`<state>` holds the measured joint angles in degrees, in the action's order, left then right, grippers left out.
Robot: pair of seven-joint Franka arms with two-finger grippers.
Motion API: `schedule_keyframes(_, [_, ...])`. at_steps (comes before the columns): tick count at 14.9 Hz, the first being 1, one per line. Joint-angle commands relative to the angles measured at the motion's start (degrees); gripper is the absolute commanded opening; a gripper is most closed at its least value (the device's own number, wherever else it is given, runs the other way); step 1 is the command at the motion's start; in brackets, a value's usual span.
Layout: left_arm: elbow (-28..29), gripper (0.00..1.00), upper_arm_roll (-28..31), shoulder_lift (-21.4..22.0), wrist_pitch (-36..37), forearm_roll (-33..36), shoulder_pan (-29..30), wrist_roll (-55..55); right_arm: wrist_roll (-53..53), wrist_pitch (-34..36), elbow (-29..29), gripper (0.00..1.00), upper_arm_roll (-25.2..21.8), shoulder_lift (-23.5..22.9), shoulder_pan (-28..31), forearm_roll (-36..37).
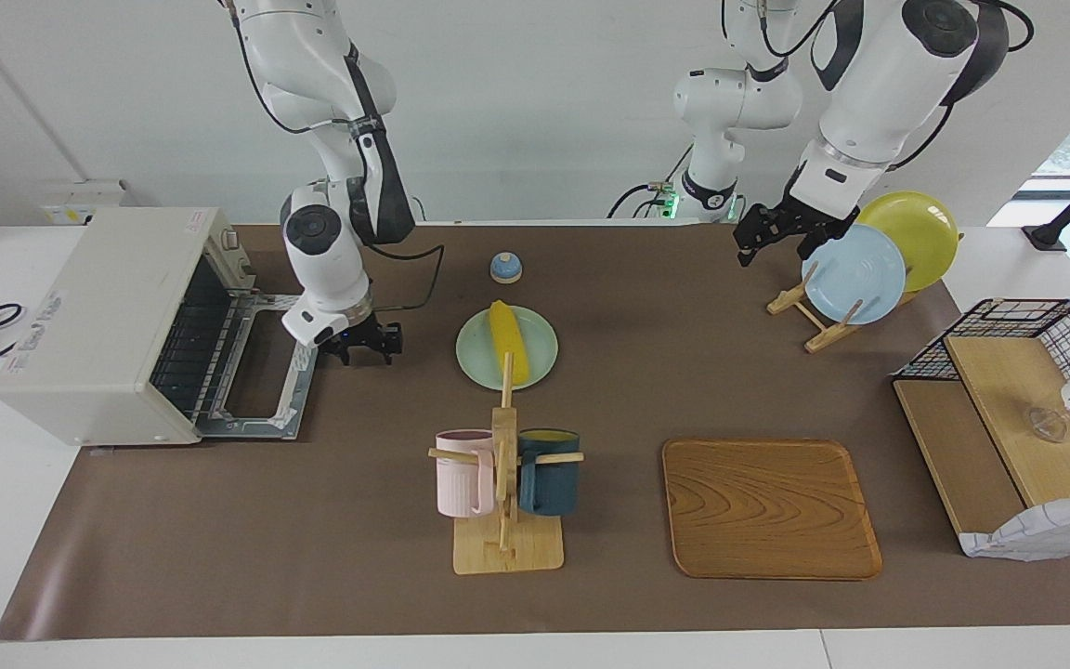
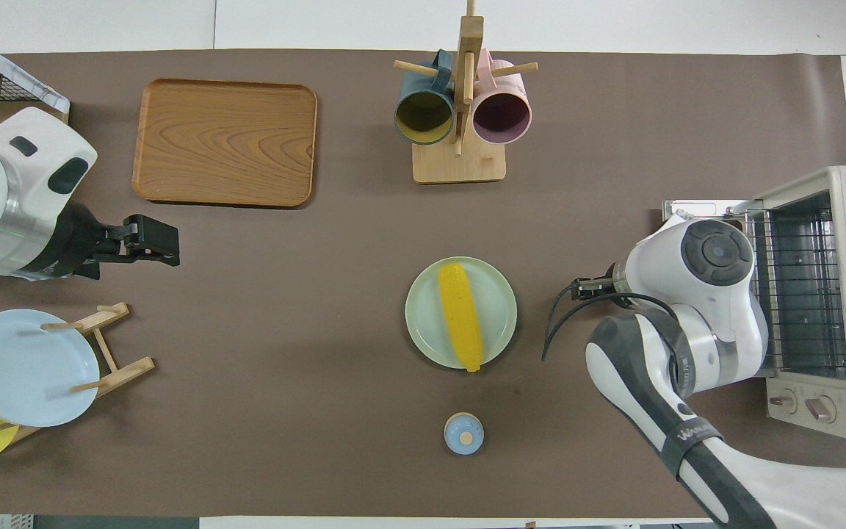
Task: Put corn in oven
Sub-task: 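Withdraw the left gripper while the right gripper reaches the green plate, then grasp the green plate rim with the right gripper and lift it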
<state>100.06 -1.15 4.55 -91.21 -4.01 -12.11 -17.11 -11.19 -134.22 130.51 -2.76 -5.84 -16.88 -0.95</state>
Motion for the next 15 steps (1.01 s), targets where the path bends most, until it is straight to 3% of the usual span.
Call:
schedule_keyframes(1, [0.0, 1.00, -0.7, 1.2, 3.0, 1.4, 0.5, 1.2, 1.0, 5.9, -7.4, 0.16, 0.1, -0.8, -4.0, -2.0])
schedule_keyframes(3, [-0.7, 1.00, -1.1, 0.7, 4.3, 1.4, 1.2, 0.9, -0.2, 12.8, -16.2, 0.16, 0.2, -3.4, -5.6, -2.3])
schedule_keyframes(4, [-0.8, 1.00, -1.1, 0.2, 5.1, 1.3, 1.3, 1.0, -1.5, 14.1, -19.2, 0.32, 0.2, -4.4, -7.1, -2.5])
schedule_keyframes(7, [-7.3, 1.00, -1.0, -2.7, 10.4, 1.0, 2.1, 1.3, -8.0, 14.9, -25.4, 0.35, 0.2, -7.3, -12.7, -3.4])
schedule_keyframes(8, [-10.4, 1.00, -1.4, -3.8, 12.5, 0.9, 2.5, 1.4, -9.6, 17.6, -30.9, 0.35, 0.1, -11.2, -15.4, -3.2])
schedule_keyframes(11, [-11.6, 1.00, -3.1, -4.8, 12.5, 0.8, 5.2, 2.8, -20.2, 19.5, -43.6, 0.39, 0.2, -22.2, -22.1, -0.5])
schedule_keyframes(13, [-11.1, 1.00, -3.7, -4.5, 11.7, 0.8, 5.6, 3.3, -20.8, 16.2, -43.3, 0.41, 0.3, -23.5, -23.2, -0.3])
schedule_keyframes(15, [-11.0, 1.00, -3.2, -4.5, 11.1, 0.8, 5.1, 3.3, -21.1, 12.9, -39.6, 0.41, 0.3, -23.2, -25.2, -0.3])
